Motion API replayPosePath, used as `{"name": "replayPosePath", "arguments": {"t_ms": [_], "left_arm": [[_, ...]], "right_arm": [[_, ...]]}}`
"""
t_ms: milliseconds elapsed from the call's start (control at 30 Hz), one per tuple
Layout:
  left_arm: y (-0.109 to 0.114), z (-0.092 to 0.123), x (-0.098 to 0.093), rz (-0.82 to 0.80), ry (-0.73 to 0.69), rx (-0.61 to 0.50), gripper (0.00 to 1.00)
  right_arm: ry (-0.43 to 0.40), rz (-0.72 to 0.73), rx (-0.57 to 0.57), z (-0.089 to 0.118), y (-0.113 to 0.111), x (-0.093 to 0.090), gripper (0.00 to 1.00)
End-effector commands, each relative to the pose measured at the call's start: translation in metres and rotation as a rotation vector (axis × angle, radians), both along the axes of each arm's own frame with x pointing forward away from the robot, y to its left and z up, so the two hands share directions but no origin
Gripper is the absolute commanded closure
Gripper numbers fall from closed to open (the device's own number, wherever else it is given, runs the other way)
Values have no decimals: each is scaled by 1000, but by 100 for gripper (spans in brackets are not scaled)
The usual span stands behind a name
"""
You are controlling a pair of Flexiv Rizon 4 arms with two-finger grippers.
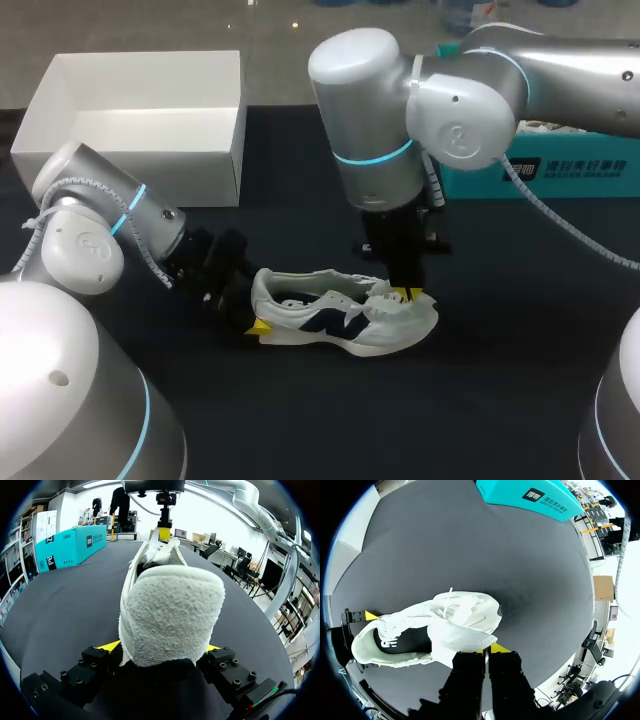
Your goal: Take the shoe out of the shoebox, open the shoe tongue, remove and reinsert the insole, then place the shoe into the shoebox
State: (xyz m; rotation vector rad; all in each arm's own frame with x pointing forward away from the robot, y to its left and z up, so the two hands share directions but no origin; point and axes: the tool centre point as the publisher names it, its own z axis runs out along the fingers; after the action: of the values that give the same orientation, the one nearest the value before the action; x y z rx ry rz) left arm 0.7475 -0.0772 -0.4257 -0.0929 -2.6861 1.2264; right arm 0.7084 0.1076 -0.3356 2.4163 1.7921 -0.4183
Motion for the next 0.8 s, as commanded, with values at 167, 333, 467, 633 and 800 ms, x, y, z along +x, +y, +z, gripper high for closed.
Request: {"name": "replayPosePath", "arguments": {"t_ms": [167, 333, 467, 633, 800], "left_arm": [[1, -2, 0, 0, 0, 0, 100], [1, -2, 0, 0, 0, 0, 100], [1, -2, 0, 0, 0, 0, 100], [1, -2, 0, 0, 0, 0, 100], [1, -2, 0, 0, 0, 0, 100]], "right_arm": [[-41, -200, 11, -27, -13, -11, 82], [-38, -212, 22, -31, -14, -12, 57], [-41, -215, 24, -32, -13, -12, 52], [-43, -221, 23, -30, -13, -14, 42], [-67, -218, 8, -14, -10, -16, 16]]}}
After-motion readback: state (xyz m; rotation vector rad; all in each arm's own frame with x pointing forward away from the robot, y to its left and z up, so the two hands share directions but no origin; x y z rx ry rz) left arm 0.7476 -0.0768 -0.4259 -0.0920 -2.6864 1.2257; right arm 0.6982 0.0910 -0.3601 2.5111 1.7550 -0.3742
